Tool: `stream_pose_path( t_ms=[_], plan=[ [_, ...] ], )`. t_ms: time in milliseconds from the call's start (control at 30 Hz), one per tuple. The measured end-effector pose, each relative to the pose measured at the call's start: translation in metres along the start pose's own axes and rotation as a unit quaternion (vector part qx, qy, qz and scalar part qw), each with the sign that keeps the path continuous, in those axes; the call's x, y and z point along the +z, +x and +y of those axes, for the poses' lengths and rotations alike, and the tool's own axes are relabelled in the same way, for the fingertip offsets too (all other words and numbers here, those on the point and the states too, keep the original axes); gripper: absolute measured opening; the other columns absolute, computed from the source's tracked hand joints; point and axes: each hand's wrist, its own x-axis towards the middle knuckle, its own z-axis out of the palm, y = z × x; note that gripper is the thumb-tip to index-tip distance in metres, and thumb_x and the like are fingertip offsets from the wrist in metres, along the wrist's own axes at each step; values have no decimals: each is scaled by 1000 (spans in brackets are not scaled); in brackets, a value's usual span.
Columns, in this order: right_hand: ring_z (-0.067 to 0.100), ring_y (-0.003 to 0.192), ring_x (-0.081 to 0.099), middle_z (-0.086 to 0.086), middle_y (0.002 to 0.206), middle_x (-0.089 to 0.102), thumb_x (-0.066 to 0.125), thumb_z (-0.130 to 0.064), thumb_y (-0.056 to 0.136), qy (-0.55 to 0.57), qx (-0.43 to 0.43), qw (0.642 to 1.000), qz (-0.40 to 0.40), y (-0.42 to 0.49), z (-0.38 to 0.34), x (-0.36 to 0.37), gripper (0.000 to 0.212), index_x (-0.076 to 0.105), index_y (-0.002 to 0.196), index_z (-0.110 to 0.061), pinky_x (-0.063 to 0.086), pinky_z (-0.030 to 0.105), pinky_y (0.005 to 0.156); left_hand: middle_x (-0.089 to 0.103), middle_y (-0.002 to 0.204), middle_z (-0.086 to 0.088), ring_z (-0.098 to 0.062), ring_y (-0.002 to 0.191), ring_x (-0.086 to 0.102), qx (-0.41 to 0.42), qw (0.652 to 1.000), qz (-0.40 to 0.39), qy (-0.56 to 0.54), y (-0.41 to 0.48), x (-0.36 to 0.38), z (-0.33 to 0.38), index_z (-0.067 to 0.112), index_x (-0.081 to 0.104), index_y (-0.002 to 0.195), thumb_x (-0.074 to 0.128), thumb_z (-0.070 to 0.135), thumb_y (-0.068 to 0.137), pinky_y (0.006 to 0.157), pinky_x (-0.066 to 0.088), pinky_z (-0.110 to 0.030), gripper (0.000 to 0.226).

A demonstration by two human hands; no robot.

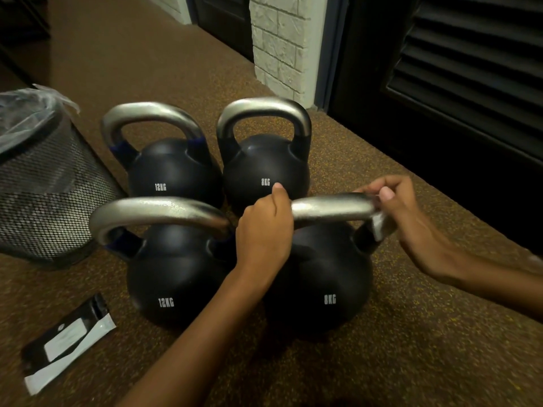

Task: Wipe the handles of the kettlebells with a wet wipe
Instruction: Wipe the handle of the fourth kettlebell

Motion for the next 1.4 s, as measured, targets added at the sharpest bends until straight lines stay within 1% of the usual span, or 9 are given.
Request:
stream_pose_path(
  t_ms=[100,167,267,467,633,900,1100,1233,1400],
  plan=[
    [-4,111,52,-24,109,58,35,-23,85,50,-23,998,-43,12,-19,5,27,36,102,-44,43,29,95,69,88,-17,-36,95,58,-1,1000,-2,9,0,0,0,3,67,87,22,34,100,86,41,-40,57],
    [-7,116,46,-25,114,52,37,-19,77,-48,-59,992,-103,16,-33,10,35,31,100,-44,42,23,94,69,91,-17,-36,97,57,-2,1000,-4,10,-1,-2,1,4,68,90,23,33,100,88,42,-40,54],
    [-9,117,37,-18,121,41,39,-22,80,-199,-120,962,-141,14,-40,8,29,24,99,-38,35,10,87,69,92,-16,-35,98,58,-5,1000,-9,2,-3,-4,2,5,68,91,23,34,100,91,43,-44,54],
    [3,139,25,-7,140,35,47,-30,89,-172,-178,962,-117,2,-28,-8,28,46,116,-24,32,24,110,67,99,-16,-36,101,55,-1,999,-17,27,-3,-4,4,5,61,93,22,29,101,80,36,-35,47],
    [17,109,43,2,114,46,53,-36,88,-269,-223,937,4,-1,-25,-10,32,58,118,-24,35,19,94,66,100,-15,-37,100,54,13,999,-12,46,-4,-3,2,6,58,94,25,26,101,68,23,-30,39],
    [23,106,53,12,114,56,50,-26,95,-354,-338,870,-64,12,-39,5,26,59,105,-5,47,34,86,68,95,-16,-34,98,57,-3,1000,-1,8,-4,-4,6,5,68,90,24,33,100,86,41,-39,53],
    [26,100,51,9,111,47,50,-23,95,-354,-387,851,-36,10,-21,-8,15,50,99,-9,44,35,81,50,57,5,-8,55,44,18,1000,6,18,-8,-5,6,12,55,63,25,30,101,56,27,-20,51],
    [27,94,48,9,106,43,45,-22,96,-388,-411,825,-24,15,-22,-1,12,45,94,-9,42,35,77,52,68,2,-11,68,43,25,999,19,28,-6,-3,6,7,64,77,24,32,101,63,24,-22,52],
    [24,98,42,8,108,40,24,-18,102,-442,-451,775,-32,24,-33,23,23,45,98,-9,31,29,87,47,55,6,-13,64,46,26,999,11,27,-6,-4,4,16,48,57,25,32,101,64,28,-26,53]
  ],
)
